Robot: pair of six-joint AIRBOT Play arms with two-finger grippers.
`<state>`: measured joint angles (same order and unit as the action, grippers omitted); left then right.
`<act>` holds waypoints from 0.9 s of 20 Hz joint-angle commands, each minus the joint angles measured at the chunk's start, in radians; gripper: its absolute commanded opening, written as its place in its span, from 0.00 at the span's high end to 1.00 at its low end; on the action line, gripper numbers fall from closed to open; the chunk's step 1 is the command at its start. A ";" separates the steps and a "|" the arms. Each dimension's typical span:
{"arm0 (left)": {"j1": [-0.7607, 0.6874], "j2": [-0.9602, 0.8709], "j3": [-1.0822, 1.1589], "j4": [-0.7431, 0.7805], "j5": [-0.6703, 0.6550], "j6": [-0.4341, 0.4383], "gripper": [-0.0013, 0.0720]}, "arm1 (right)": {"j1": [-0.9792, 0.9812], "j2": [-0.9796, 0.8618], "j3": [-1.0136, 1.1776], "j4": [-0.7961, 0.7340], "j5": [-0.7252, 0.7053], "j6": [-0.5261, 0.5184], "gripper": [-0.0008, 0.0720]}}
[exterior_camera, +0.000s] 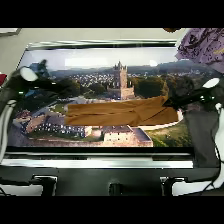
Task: Fold the clothes and pants, and hang the long-sleeved shirts on hangers.
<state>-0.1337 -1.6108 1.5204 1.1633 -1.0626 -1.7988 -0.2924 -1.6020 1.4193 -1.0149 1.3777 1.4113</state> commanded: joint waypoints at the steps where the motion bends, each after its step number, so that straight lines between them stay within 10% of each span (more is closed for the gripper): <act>1: -0.188 -0.085 0.001 -0.153 0.163 -0.025 0.96 | 0.001 0.155 0.001 -0.137 0.025 0.098 0.95; 7: -0.433 -0.258 0.007 -0.475 0.365 -0.038 0.96 | 0.001 0.270 0.003 -0.225 0.047 0.163 0.95; 18: -0.640 -0.582 0.429 -0.599 0.337 -0.126 0.96 | 0.001 0.293 0.152 -0.253 0.142 0.216 0.95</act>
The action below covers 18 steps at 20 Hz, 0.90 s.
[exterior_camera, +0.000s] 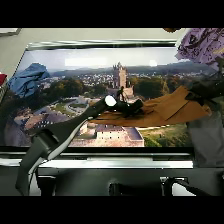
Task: Fold the clothes and pants, and hang the long-sleeved shirts on hangers.
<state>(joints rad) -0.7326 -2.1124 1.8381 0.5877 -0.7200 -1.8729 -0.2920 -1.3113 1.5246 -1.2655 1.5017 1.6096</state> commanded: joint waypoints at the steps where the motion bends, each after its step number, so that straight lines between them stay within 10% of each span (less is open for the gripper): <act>1: -0.052 -0.108 0.148 -0.024 -0.005 -0.070 0.96 | 0.001 0.002 0.058 -0.001 0.023 0.026 0.95; 9: -0.040 -0.156 0.214 -0.052 0.001 -0.138 0.96 | 0.001 0.002 0.068 0.016 0.022 0.039 0.95; 18: 0.346 0.240 0.213 0.697 -0.713 -0.092 0.96 | 0.274 -0.003 0.068 0.118 -0.122 0.304 0.95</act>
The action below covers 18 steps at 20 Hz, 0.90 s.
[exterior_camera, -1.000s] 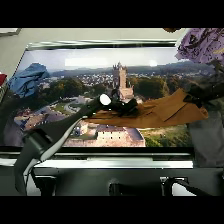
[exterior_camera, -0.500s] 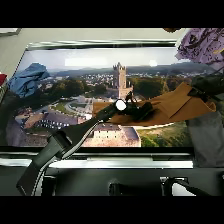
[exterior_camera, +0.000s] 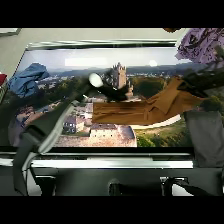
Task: Fold the clothes and pants, and hang the long-sleeved shirts on hangers.
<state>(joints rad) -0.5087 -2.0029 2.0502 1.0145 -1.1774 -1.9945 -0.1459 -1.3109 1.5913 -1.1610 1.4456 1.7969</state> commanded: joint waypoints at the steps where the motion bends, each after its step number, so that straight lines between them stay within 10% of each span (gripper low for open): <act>1: 0.174 0.182 0.001 0.330 -0.317 0.053 0.96 | 0.189 -0.012 0.001 -0.005 -0.092 0.159 0.95; 18: 0.515 0.435 -0.003 0.460 -0.430 0.140 0.96 | 0.648 -0.348 0.001 -0.003 -0.381 0.391 0.95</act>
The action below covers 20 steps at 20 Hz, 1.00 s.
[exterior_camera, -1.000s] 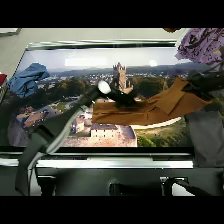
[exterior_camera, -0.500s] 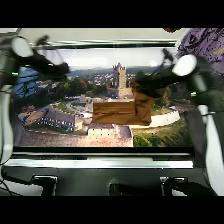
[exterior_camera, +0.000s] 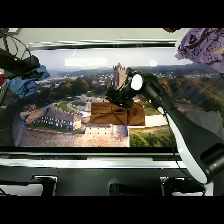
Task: Fold the clothes and pants, and hang the long-sleeved shirts on hangers.
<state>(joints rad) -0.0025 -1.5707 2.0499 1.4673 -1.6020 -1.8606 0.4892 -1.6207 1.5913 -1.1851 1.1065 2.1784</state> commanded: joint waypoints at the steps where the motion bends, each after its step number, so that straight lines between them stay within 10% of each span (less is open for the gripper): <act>1: 0.009 0.003 -0.004 0.007 -0.005 0.006 0.96 | 0.013 -0.047 0.001 0.024 -0.055 0.010 0.95; 6: 0.009 0.003 -0.022 0.007 -0.006 0.006 0.96 | 0.013 -0.057 0.001 0.050 -0.105 0.009 0.94; 9: 0.008 0.003 -0.024 0.007 -0.006 0.006 0.96 | 0.013 -0.056 0.001 0.118 -0.123 -0.029 0.57; 13: 0.008 0.003 -0.024 0.007 -0.005 0.006 0.96 | 0.013 -0.005 0.008 0.285 -0.115 -0.209 0.40; 20: 0.008 0.003 -0.024 0.007 -0.005 0.006 0.96 | -0.135 0.201 0.011 0.225 -0.014 -0.259 0.40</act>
<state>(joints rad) 0.0048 -1.5688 2.0262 1.4746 -1.6073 -1.8545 0.4366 -1.4906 1.6012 -0.9531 1.0283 1.9530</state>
